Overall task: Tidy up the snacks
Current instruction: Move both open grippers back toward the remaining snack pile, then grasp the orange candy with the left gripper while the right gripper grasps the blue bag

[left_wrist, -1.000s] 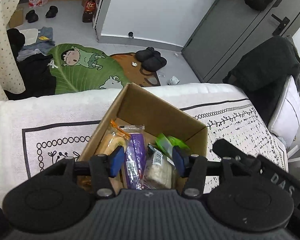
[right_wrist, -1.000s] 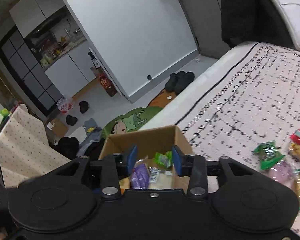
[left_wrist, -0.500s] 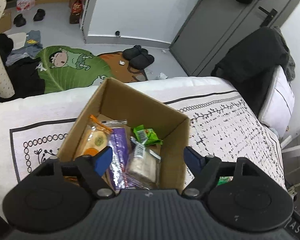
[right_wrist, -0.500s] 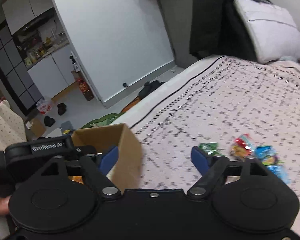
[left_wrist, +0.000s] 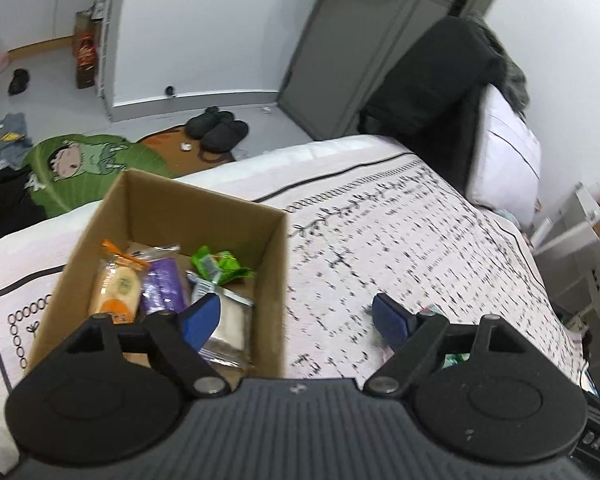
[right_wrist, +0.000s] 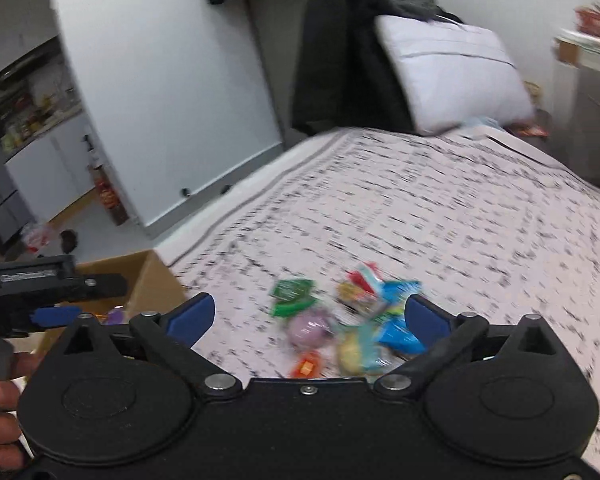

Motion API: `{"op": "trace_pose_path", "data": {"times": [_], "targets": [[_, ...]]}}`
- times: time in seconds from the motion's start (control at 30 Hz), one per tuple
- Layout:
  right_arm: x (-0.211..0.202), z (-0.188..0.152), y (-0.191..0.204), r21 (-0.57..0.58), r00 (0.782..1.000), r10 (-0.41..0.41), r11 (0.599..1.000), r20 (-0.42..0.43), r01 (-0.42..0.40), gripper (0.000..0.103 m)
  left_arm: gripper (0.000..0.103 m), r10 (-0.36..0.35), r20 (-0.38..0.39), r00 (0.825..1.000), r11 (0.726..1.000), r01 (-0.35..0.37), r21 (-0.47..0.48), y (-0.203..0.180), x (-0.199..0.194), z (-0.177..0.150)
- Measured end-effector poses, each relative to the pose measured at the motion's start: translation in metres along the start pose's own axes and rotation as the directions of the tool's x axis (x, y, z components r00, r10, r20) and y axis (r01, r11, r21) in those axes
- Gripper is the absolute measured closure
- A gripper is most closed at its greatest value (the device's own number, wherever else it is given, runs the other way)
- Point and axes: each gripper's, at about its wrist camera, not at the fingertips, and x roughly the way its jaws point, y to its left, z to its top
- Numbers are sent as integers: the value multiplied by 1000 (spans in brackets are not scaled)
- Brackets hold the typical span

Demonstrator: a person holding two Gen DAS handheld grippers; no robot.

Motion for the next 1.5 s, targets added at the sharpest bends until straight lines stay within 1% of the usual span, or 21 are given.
{"op": "trace_pose_path", "data": {"times": [0.07,0.17,0.27,0.33,0.43,0.57,0.63,0.8,0.9,1.1,1.27,1.33,1.4,1.5], "targets": [[0,-5,-14,55,1000,0,998,-10,1,1,21,-8,-8,1000,1000,8,24,-6,-1,-3],[2,-9,-28,83,1000,-25,996,-7,26,1,21,-33,-25,999,999,34,40,-13,0,-5],[7,-9,-40,135,1000,-20,991,-13,22,1,21,-26,-24,999,996,28,82,-21,1,-8],[11,-8,-47,172,999,-26,985,-19,29,1,21,-27,-39,999,993,31,114,-28,5,-11],[16,-10,-55,192,999,-23,981,-39,30,2,21,-25,-67,997,985,36,168,-39,11,-17],[26,-15,-62,212,997,0,977,-83,18,10,21,-49,-88,995,971,68,230,-60,16,-28],[29,-17,-66,226,995,-1,974,-98,24,14,21,-45,-96,994,967,67,245,-68,19,-33],[35,-19,-78,274,993,-5,961,-119,38,24,24,-19,-131,991,970,51,239,-80,36,-42],[39,-21,-86,295,992,-8,954,-127,46,27,26,-6,-150,989,969,43,242,-86,44,-47],[51,-19,-93,309,992,-4,950,-122,42,27,31,8,-177,984,970,35,241,-100,59,-58],[68,-17,-99,305,992,-10,951,-128,49,27,37,31,-219,975,974,20,225,-109,75,-70],[76,-17,-99,299,990,-7,953,-143,50,27,39,41,-234,971,976,12,218,-111,81,-75],[83,-19,-100,300,988,-4,952,-156,51,27,42,48,-251,967,980,2,197,-110,87,-78],[89,-22,-100,287,987,-9,956,-162,56,27,47,39,-277,960,987,7,162,-111,96,-81]]}}
